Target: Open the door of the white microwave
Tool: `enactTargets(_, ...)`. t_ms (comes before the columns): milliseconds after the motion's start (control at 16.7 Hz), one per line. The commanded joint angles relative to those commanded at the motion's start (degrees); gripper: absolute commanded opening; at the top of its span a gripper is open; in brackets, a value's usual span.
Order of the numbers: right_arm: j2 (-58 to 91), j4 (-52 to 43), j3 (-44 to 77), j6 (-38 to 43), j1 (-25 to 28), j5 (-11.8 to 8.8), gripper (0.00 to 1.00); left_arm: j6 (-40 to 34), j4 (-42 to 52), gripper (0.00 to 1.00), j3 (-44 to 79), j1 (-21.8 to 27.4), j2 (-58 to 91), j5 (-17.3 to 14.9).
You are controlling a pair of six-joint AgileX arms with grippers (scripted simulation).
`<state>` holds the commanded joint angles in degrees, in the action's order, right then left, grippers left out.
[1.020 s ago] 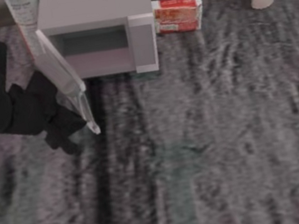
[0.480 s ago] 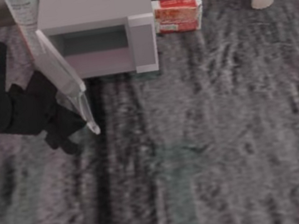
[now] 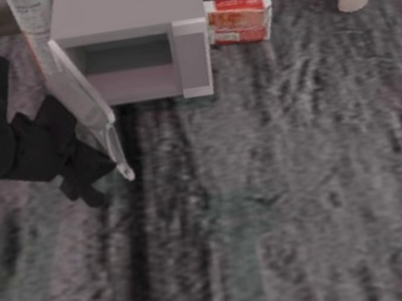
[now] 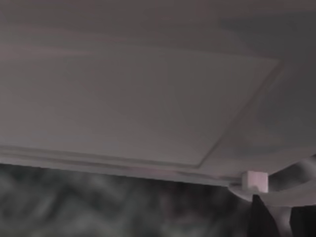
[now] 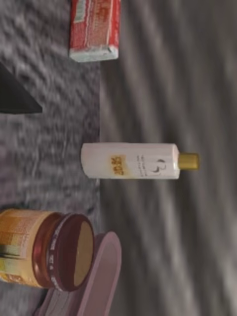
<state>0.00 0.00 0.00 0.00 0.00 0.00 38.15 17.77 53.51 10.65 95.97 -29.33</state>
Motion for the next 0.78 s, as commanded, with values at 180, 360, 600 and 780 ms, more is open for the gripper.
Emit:
enactTargets(180,0.0,0.0,0.0,0.0,0.0,0.0,1.0,0.48,0.54,0.0,-0.14,-0.03,0.09,-0.49)
enactTargets(360,0.0,0.0,0.0,0.0,0.0,0.0,1.0,2.55,1.59,0.0,0.48,-0.9,0.3,-1.38)
enactTargets(600,0.0,0.0,0.0,0.0,0.0,0.0,1.0,5.16,3.1,0.0,1.07,-2.02,0.6,-2.44)
enactTargets(780,0.0,0.0,0.0,0.0,0.0,0.0,1.0,5.22,3.13,0.0,1.08,-2.03,0.61,-2.46)
